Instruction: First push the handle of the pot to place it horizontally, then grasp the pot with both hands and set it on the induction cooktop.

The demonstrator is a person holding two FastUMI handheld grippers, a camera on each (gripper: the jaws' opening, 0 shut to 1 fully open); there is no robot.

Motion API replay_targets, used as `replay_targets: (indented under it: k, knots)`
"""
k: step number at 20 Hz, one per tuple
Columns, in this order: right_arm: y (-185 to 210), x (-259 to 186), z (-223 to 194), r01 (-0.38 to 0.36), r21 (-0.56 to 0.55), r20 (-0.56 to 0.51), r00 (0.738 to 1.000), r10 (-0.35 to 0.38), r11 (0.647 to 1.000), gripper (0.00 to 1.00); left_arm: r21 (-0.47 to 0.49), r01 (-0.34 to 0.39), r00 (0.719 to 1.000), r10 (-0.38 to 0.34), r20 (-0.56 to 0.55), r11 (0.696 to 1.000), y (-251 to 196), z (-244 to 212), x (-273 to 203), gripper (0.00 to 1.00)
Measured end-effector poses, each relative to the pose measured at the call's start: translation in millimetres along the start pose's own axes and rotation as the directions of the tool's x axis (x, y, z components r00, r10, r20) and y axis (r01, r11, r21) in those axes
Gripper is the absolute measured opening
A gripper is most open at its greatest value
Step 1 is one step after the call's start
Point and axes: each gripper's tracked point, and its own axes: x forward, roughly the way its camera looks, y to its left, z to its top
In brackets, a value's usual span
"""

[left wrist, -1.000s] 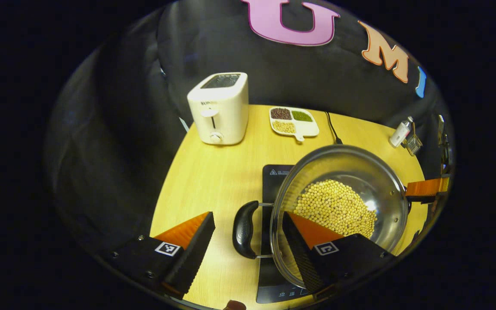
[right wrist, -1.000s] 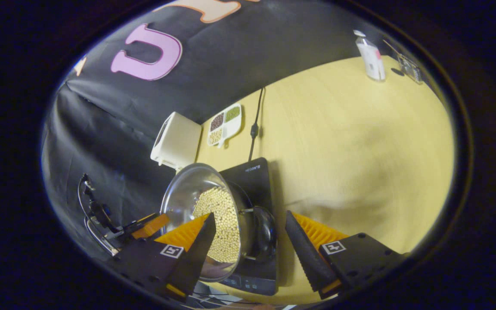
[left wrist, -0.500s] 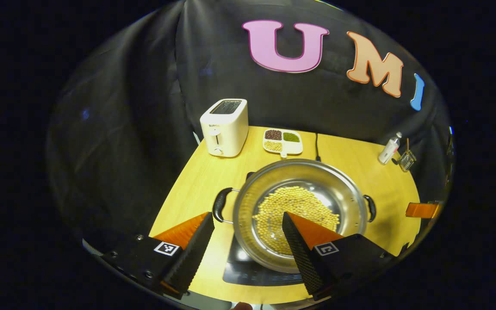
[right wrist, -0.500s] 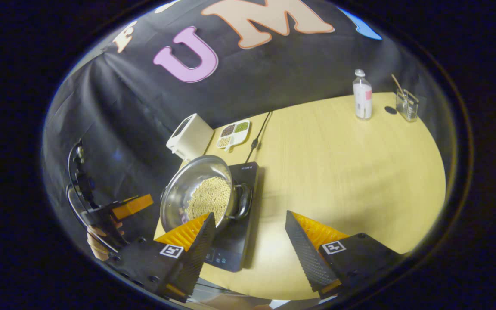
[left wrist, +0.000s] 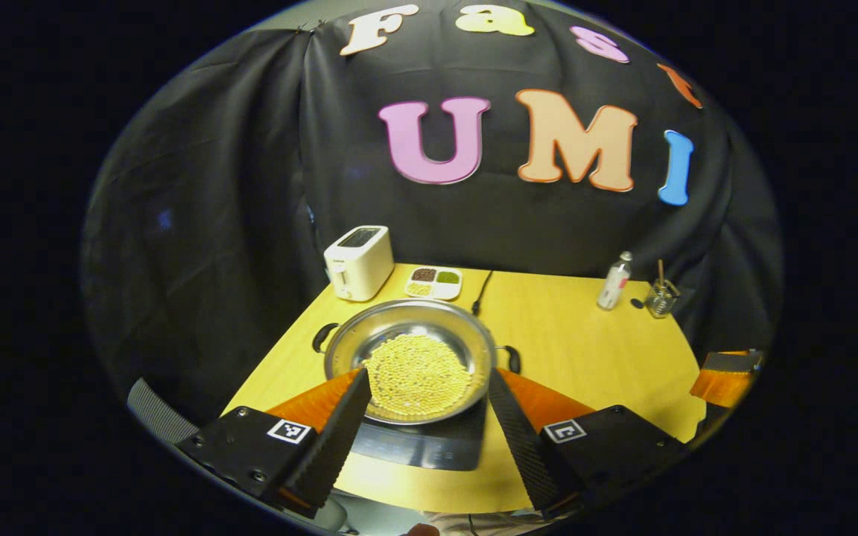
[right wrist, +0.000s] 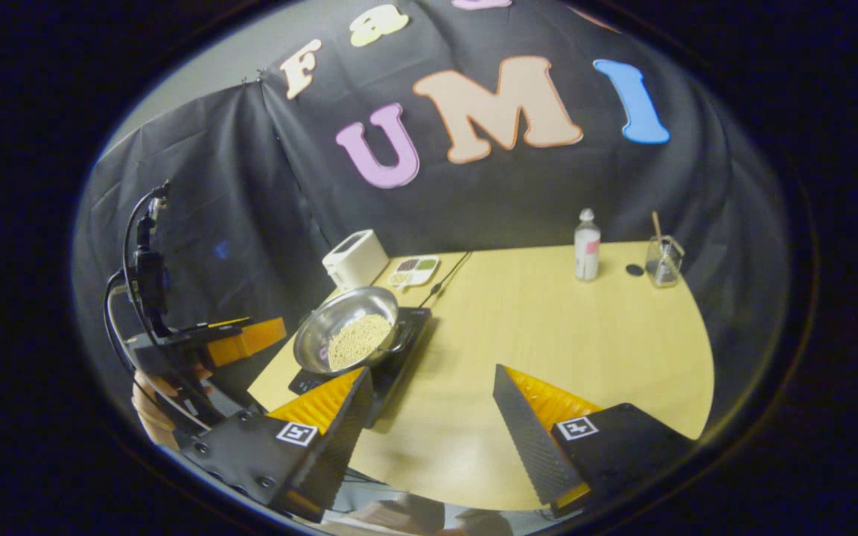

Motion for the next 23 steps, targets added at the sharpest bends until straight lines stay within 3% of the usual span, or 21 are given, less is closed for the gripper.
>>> replay_targets:
  k: [3,7,11,12,13,14,15,23]
  knots:
    - [-21,-55,40,0.038,-0.006,0.130,0.991,-0.037,0.999,0.99,0.017,0.064,0.993,-0.065,0.104,0.998,-51,29,-34,0.97]
    - [-43,-110,78,0.101,-0.004,0.248,0.964,-0.097,0.995,0.99,0.095,0.024,0.963,-0.048,0.264,0.995,-67,82,-83,0.97]
    - [-61,-153,114,0.213,-0.048,0.380,0.907,-0.179,0.976,0.99,0.124,-0.027,0.926,-0.022,0.378,0.992,-73,107,-110,0.97]
    - [-66,-162,120,0.250,-0.069,0.404,0.892,-0.202,0.966,0.91,0.122,-0.036,0.920,-0.015,0.392,0.992,-73,108,-115,0.99]
    - [-68,-172,123,0.285,-0.096,0.424,0.879,-0.219,0.954,0.99,0.119,-0.035,0.913,-0.016,0.408,0.992,-78,97,-112,0.97]
    - [-68,-180,126,0.312,-0.119,0.440,0.868,-0.231,0.943,0.91,0.110,-0.027,0.909,-0.021,0.416,0.994,-81,97,-115,0.99]
    - [-65,-185,128,0.325,-0.131,0.450,0.861,-0.236,0.937,0.92,0.099,-0.016,0.905,-0.028,0.424,0.995,-84,96,-119,0.97]
    - [-53,-192,124,0.316,-0.145,0.468,0.857,-0.216,0.938,0.93,0.106,0.002,0.883,-0.051,0.467,0.994,-86,102,-127,0.96]
